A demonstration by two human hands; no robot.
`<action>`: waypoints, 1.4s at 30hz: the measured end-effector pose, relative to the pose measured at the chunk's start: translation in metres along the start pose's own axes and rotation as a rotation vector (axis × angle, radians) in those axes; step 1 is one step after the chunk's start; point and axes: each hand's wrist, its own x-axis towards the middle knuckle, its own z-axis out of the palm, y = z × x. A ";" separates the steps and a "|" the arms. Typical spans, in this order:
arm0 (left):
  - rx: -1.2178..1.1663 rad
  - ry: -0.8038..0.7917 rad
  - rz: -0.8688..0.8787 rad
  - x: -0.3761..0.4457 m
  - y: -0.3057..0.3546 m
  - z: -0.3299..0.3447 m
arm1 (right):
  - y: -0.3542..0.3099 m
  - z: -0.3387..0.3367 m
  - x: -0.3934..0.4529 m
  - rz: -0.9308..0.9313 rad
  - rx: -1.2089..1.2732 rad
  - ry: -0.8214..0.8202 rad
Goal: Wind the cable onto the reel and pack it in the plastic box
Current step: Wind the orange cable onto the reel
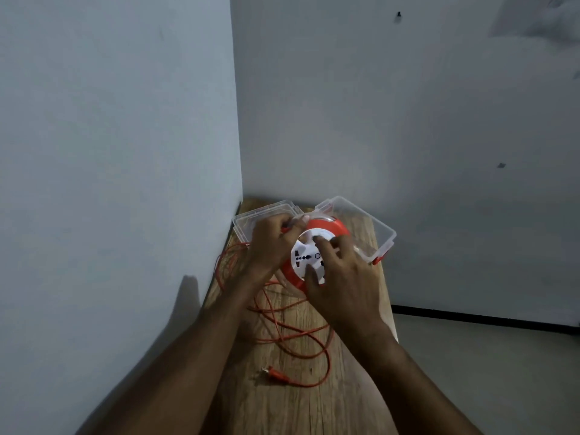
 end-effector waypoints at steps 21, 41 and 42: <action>0.163 0.054 0.122 -0.010 0.003 -0.001 | -0.008 0.024 0.007 0.544 0.580 0.047; 0.077 -0.015 0.059 -0.012 0.006 -0.003 | -0.001 0.005 -0.005 -0.039 -0.080 -0.208; 0.079 -0.031 0.064 -0.014 0.006 -0.002 | 0.002 0.009 -0.005 -0.041 -0.093 -0.223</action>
